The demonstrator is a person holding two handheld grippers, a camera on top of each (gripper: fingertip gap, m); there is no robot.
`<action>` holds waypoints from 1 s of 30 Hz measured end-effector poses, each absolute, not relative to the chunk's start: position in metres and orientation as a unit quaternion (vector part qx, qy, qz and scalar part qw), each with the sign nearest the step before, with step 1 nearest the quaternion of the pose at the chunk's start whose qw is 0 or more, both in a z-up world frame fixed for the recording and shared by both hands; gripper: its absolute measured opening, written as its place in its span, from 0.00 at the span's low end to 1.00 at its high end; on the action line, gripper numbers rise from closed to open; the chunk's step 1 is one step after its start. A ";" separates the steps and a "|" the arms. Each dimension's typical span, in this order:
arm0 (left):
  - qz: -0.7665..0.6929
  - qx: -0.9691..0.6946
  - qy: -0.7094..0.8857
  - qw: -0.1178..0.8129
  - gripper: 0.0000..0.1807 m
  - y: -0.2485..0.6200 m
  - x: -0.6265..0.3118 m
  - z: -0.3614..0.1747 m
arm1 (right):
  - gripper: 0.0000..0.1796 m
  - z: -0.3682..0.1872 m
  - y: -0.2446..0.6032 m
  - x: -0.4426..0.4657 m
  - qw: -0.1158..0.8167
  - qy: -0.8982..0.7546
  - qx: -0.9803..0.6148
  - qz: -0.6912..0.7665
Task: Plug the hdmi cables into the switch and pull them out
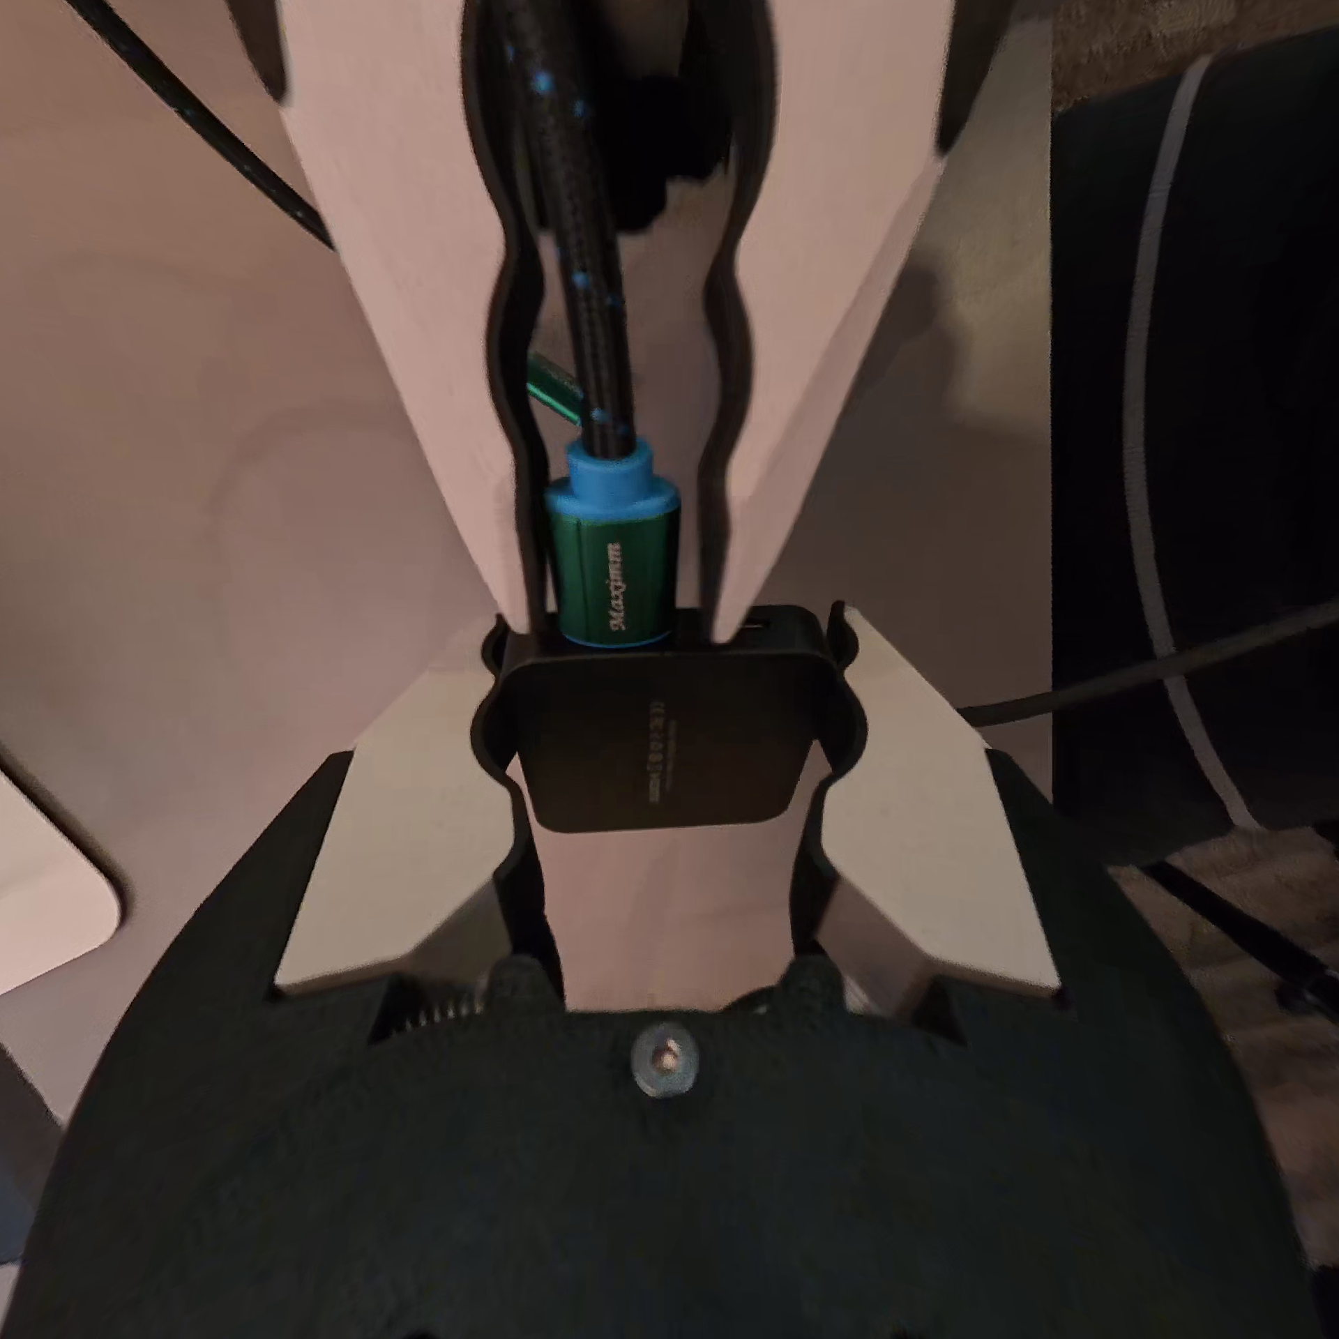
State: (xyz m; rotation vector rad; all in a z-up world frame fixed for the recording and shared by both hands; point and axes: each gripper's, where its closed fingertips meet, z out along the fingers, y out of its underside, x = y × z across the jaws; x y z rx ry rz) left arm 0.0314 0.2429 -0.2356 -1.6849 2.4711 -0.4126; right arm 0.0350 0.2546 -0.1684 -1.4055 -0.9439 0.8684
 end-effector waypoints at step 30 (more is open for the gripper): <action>-0.012 -0.553 0.833 0.000 0.45 0.278 -0.010 -0.233 | 0.34 -0.134 0.195 0.042 0.520 -0.509 -0.591 0.349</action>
